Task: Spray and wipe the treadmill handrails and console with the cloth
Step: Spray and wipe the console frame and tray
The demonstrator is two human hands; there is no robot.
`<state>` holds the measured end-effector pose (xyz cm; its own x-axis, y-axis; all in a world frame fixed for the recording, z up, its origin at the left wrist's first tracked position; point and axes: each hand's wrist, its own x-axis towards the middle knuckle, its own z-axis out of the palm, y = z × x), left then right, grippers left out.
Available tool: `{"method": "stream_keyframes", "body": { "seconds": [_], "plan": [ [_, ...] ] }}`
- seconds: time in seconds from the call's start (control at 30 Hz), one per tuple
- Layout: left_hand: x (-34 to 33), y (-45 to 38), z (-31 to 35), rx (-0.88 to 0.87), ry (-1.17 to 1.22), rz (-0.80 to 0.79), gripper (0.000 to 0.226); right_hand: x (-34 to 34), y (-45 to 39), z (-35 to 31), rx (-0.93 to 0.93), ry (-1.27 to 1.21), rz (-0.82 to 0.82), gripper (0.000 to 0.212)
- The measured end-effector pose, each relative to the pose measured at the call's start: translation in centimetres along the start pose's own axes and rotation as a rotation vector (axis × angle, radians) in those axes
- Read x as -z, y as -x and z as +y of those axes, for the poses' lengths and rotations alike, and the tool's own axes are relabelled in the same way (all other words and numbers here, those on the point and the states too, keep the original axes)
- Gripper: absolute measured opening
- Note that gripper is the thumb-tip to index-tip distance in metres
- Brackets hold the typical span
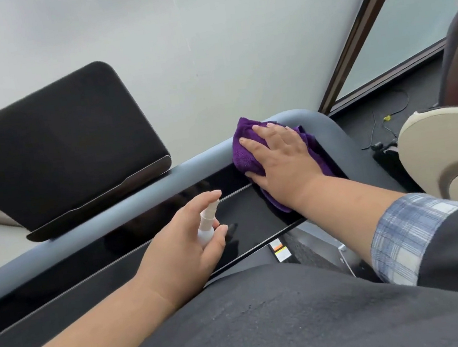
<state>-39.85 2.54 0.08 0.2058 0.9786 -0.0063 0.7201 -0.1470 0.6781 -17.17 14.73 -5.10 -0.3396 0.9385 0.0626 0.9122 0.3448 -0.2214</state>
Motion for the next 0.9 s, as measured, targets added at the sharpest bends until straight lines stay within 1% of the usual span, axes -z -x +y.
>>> {"method": "stream_keyframes", "body": {
  "seconds": [0.07, 0.23, 0.3, 0.37, 0.47, 0.53, 0.6, 0.67, 0.73, 0.8, 0.9],
  "plan": [
    [0.1, 0.2, 0.1, 0.015, -0.007, 0.018, 0.057, -0.1, -0.7, -1.5, 0.039, 0.0, -0.007, 0.068],
    [0.5, 1.2, -0.1, 0.091, -0.017, 0.055, 0.054, -0.6, -3.1, -8.0, 0.289, 0.042, -0.075, 0.066],
    [0.4, 1.2, 0.1, 0.111, -0.016, 0.051, 0.057, -0.9, -3.5, -9.7, 0.346, 0.067, -0.089, 0.067],
    [0.2, 0.8, 0.4, 0.104, -0.011, 0.04, 0.059, -1.0, -3.5, -9.5, 0.364, 0.075, -0.089, 0.068],
    [-0.3, 0.0, 0.9, 0.083, -0.004, 0.036, 0.06, -0.6, -3.0, -7.0, 0.391, 0.039, -0.076, 0.065],
    [-0.7, -0.6, 1.3, 0.07, -0.003, 0.039, 0.061, -0.2, -2.4, -4.6, 0.334, 0.003, -0.052, 0.067],
    [-1.1, -1.3, 1.7, 0.067, -0.004, 0.029, 0.06, 0.4, -1.9, -1.7, 0.228, -0.021, -0.03, 0.067],
    [-1.5, -1.8, 2.2, 0.069, 0.01, 0.013, 0.059, 1.1, -1.6, 1.1, 0.122, -0.009, -0.016, 0.067],
    [-1.8, -2.2, 2.7, 0.059, 0.015, -0.002, 0.058, 1.5, -1.6, 3.1, 0.056, -0.004, -0.001, 0.067],
    [-2.0, -2.5, 2.9, 0.039, 0.004, -0.021, 0.06, 1.6, -1.6, 3.4, 0.039, -0.003, 0.009, 0.066],
    [-1.2, -2.5, 2.6, 0.032, -0.03, -0.048, 0.059, 1.1, -1.6, 2.1, -0.014, 0.003, 0.018, 0.064]
  ]
}}
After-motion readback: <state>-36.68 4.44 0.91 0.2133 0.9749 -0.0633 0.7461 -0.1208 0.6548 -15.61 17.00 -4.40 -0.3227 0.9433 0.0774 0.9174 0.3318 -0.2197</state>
